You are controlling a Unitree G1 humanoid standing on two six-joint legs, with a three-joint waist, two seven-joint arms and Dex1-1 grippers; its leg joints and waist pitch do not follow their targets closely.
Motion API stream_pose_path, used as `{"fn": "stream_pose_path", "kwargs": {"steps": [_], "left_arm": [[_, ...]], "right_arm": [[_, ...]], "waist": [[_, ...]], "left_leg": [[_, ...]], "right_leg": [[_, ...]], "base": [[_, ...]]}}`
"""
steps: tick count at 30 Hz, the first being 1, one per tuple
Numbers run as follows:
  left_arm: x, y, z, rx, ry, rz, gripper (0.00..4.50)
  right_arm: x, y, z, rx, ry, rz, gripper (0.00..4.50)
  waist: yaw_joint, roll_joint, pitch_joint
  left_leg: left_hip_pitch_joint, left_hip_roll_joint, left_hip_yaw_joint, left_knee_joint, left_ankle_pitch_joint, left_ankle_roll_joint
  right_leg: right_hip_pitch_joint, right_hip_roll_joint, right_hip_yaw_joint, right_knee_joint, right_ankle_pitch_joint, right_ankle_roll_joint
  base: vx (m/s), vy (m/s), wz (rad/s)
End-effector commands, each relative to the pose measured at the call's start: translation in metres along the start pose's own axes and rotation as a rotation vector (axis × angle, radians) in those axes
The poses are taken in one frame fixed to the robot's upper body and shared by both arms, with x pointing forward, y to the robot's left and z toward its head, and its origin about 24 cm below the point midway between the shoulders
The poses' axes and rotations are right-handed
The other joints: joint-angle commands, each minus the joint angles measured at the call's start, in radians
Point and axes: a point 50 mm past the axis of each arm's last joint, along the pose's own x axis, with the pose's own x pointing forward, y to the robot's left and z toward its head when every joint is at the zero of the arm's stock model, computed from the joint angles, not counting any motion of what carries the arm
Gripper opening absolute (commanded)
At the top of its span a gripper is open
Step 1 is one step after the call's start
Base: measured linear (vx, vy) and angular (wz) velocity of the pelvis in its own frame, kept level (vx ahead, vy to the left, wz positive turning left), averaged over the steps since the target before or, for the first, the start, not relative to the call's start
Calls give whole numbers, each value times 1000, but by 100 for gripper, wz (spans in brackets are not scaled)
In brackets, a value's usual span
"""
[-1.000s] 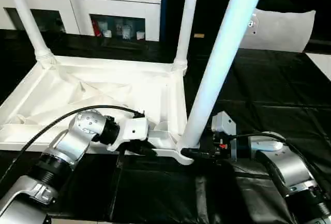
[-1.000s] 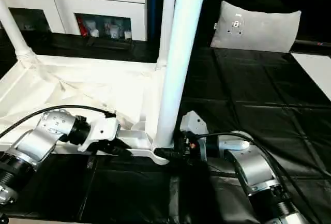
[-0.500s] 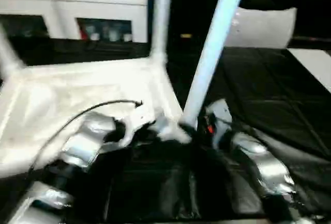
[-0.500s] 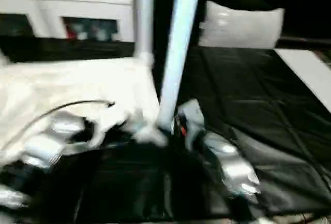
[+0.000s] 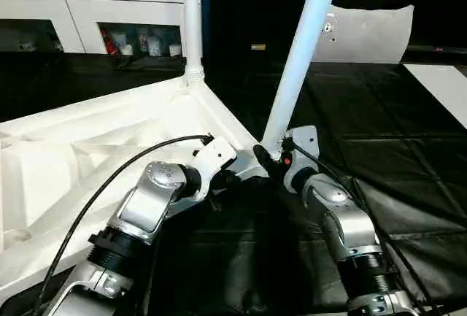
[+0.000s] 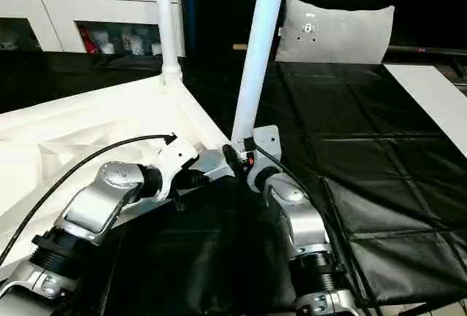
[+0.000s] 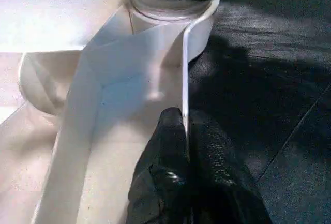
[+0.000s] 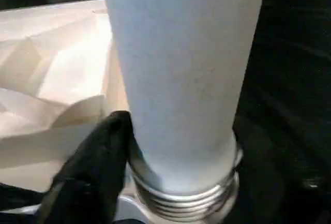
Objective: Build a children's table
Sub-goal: Rotate leg to tighten
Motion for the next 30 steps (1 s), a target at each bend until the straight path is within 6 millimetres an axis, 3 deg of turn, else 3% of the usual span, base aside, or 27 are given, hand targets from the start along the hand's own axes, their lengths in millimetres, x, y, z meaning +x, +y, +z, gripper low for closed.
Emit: {"fn": "stream_pose_path", "kwargs": {"steps": [1,5,8,12,15,16,19,28,29,30], "left_arm": [[-6,3,26,111,-95,12,0],[-13,9,17,151,-81,-20,0],[-19,10,7,195,-66,-108,0],[-23,10,-2,245,-32,-184,0],[-29,8,-8,292,-20,-291,0],[-31,7,-10,306,-17,-332,0],[-34,6,-14,329,-5,-404,0],[-39,4,-16,411,24,-548,0],[-39,3,-16,415,24,-559,0],[-39,2,-16,423,22,-572,0]], "right_arm": [[1,16,-10,2,34,117,377],[-12,6,-5,-39,2,182,393],[-27,-7,-1,-122,1,238,431],[-36,-16,1,-186,18,312,442],[-46,-26,3,-242,54,422,442],[-51,-32,5,-255,67,460,442],[-56,-41,9,-274,96,524,442],[-65,-34,7,-382,187,784,442],[-64,-34,7,-388,186,793,442],[-63,-33,7,-391,185,801,426]], "waist": [[6,12,-52],[10,11,-55],[19,14,-55],[23,17,-53],[37,18,-52],[40,22,-52],[48,19,-53],[60,17,-54],[61,12,-56],[62,13,-55]], "left_leg": [[10,51,-22,-70,-215,1],[9,52,-20,-67,-169,18],[8,51,-19,-64,-133,40],[12,54,-19,-66,-158,44],[18,57,-16,-66,-182,35],[19,57,-16,-66,-183,35],[17,57,-16,-65,-164,45],[16,60,-16,-63,-157,58],[18,61,-15,-63,-163,54],[18,60,-15,-62,-166,53]], "right_leg": [[41,-78,51,-85,-131,-209],[44,-76,51,-78,-54,-215],[48,-77,49,-74,6,-224],[44,-79,49,-76,-27,-229],[41,-80,50,-78,-56,-235],[40,-80,50,-77,-53,-238],[45,-80,49,-72,-10,-247],[44,-84,46,-69,-21,-262],[44,-85,46,-69,-34,-263],[44,-86,47,-69,-41,-264]], "base": [[0,0,0],[0,0,0],[0,0,0],[0,0,0],[0,0,0],[0,0,0],[0,0,0],[0,0,0],[0,0,0],[0,0,0]]}}
